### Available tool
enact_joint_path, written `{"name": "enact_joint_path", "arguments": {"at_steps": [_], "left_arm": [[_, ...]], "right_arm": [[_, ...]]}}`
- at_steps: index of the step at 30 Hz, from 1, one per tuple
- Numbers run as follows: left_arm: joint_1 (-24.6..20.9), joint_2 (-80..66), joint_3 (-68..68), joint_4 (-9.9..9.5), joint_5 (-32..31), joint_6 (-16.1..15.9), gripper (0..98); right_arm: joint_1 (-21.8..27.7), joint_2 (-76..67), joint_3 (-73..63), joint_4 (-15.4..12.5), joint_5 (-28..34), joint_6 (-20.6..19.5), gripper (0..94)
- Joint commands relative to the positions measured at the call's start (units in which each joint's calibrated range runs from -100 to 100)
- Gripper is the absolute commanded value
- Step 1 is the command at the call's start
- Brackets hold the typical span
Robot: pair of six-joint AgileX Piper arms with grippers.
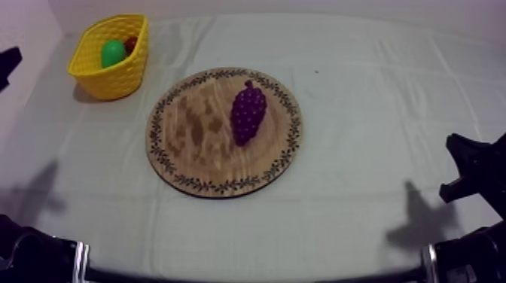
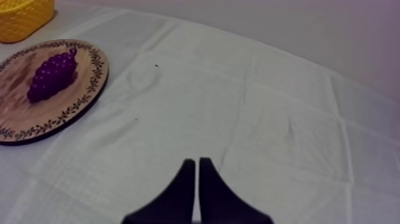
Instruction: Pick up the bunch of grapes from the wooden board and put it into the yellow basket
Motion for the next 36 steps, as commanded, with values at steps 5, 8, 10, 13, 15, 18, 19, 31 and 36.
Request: {"name": "enact_joint_path", "arguments": {"at_steps": [5, 8, 10, 13, 15, 18, 19, 31, 36], "left_arm": [[3.5, 12.9, -19.0, -0.16, 5.8, 1.2, 0.0], [5.4, 17.6, -24.0, -0.77, 6.5, 2.1, 0.0], [6.4, 20.8, -26.8, -1.1, 6.9, 2.4, 0.0], [8.1, 25.5, -30.6, -1.81, 7.9, 2.9, 0.0], [9.3, 28.7, -33.1, -2.64, 8.8, 3.6, 0.0], [10.9, 33.7, -36.8, -3.91, 9.8, 4.9, 0.0], [11.4, 35.5, -38.0, -4.34, 9.9, 5.4, 0.0], [15.1, 53.9, -51.0, -7.77, 14.3, 9.2, 0.0], [16.8, 58.7, -53.1, -8.92, 15.9, 10.4, 0.0]], "right_arm": [[0.0, 0.0, 0.0, 0.0, 0.0, 0.1, 0.4], [0.0, 0.0, 0.0, 0.0, 0.0, 0.1, 0.4], [0.0, 0.0, 0.0, 0.0, 0.0, 0.1, 0.4], [0.0, 0.0, 0.0, 0.0, 0.0, 0.1, 0.4], [0.0, 0.0, 0.0, 0.0, 0.0, 0.1, 0.4], [0.0, 0.0, 0.0, 0.0, 0.0, 0.1, 0.4], [0.0, 0.0, 0.0, 0.0, 0.0, 0.1, 0.4], [0.0, 0.0, 0.0, 0.0, 0.0, 0.1, 0.4], [0.0, 0.0, 0.0, 0.0, 0.0, 0.1, 0.4]]}}
